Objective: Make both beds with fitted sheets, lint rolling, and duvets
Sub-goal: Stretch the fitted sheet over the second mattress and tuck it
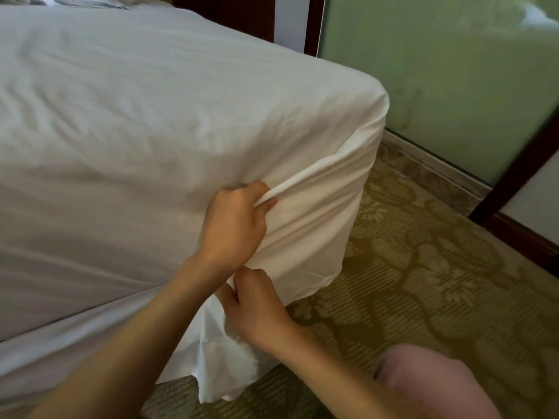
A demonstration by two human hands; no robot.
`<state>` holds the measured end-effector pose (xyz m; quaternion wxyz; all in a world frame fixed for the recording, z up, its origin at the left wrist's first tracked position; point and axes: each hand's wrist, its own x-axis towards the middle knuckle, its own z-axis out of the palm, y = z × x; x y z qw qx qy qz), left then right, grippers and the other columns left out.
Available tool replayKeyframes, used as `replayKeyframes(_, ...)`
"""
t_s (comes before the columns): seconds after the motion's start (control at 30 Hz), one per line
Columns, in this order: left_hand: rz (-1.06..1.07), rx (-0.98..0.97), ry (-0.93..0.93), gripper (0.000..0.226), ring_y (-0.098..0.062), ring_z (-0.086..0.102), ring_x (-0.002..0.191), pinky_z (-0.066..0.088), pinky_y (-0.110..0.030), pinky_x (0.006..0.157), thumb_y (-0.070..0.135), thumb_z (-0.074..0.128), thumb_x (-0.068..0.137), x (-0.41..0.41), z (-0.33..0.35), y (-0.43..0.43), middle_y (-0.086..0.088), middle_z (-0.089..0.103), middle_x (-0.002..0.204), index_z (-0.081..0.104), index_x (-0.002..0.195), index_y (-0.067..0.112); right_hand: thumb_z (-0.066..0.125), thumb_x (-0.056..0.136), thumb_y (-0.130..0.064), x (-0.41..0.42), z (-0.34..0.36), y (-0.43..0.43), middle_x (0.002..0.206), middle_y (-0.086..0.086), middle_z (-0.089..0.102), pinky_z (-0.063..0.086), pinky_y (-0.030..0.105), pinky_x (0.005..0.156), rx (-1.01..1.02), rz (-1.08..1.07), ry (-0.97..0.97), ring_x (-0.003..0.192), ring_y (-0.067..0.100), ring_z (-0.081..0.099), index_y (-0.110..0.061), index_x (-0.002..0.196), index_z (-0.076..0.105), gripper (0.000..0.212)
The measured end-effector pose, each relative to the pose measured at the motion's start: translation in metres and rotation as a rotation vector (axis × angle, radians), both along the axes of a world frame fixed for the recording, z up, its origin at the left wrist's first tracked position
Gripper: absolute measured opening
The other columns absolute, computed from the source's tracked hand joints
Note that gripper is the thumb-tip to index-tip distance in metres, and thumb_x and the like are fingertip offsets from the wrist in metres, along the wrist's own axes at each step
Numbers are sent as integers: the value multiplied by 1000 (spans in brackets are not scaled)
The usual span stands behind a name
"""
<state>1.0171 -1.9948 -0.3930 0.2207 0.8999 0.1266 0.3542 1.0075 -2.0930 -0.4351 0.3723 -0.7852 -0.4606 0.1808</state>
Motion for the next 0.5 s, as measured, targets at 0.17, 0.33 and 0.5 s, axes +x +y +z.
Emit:
replayKeyframes(0.17,-2,-160,-11,19,-8,45,51,32,-24,52,14,55,93,-5,-1,9,11,47,53,64,78,22,42,100,-27,-1,5,5,61,-6,38,28,13,50,26,10,58,54,5,41,-29,68,29,35)
replayKeyframes(0.33,41,-116,169,20,-20,53,59,33,-28,55,22,51,96,-11,-5,12,7,53,57,71,95,20,56,91,-45,20,8,3,92,-2,61,49,25,75,-227,274,108,86,11,58,-14,105,52,34)
replayKeyframes(0.5,19,-55,281,26,-29,62,74,47,-35,66,30,47,97,-17,-7,16,-7,66,71,69,90,16,64,87,-33,55,12,-13,104,1,68,51,35,91,-179,99,103,97,12,63,-15,107,66,26)
